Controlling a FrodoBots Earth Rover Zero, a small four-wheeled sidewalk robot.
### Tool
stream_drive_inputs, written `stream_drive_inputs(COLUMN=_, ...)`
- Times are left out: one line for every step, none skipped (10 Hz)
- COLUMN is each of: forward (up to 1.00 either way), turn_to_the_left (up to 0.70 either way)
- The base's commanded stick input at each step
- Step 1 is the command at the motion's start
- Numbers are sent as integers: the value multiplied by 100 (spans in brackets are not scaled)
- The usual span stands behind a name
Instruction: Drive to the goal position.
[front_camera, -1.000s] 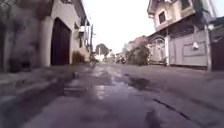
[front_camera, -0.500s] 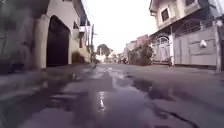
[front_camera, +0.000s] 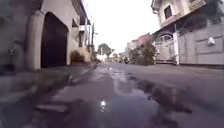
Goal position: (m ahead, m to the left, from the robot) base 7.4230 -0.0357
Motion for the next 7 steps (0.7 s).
stream_drive_inputs(forward=100, turn_to_the_left=0)
stream_drive_inputs(forward=100, turn_to_the_left=0)
stream_drive_inputs(forward=100, turn_to_the_left=0)
stream_drive_inputs(forward=100, turn_to_the_left=0)
stream_drive_inputs(forward=100, turn_to_the_left=0)
stream_drive_inputs(forward=100, turn_to_the_left=0)
stream_drive_inputs(forward=100, turn_to_the_left=40)
